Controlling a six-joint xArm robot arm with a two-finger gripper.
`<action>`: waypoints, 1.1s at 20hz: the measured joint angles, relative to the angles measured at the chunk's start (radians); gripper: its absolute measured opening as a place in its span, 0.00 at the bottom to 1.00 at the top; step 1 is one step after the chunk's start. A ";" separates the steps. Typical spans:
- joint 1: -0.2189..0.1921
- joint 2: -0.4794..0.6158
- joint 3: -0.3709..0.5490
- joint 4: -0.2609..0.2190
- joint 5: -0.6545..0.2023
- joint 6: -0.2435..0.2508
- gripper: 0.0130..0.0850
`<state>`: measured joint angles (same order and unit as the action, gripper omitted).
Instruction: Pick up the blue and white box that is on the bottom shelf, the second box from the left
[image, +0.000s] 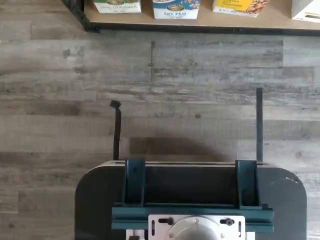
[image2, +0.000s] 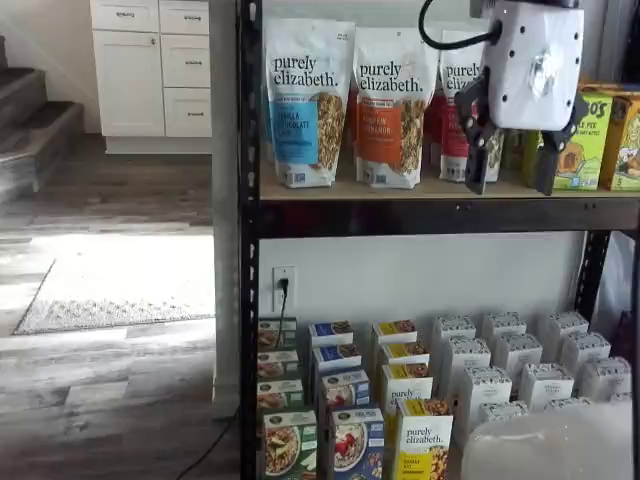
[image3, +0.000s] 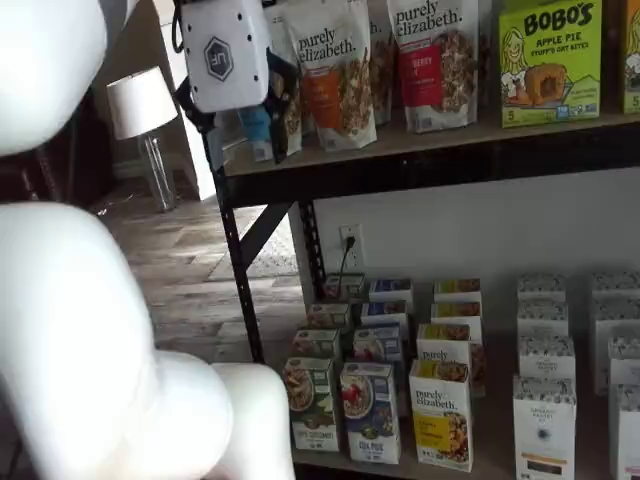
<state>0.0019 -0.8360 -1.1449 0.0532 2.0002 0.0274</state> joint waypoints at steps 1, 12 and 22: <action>0.007 -0.001 0.007 -0.003 -0.008 0.006 1.00; 0.085 -0.016 0.139 -0.024 -0.141 0.073 1.00; 0.089 -0.049 0.340 -0.024 -0.336 0.076 1.00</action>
<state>0.0914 -0.8849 -0.8053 0.0293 1.6643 0.1037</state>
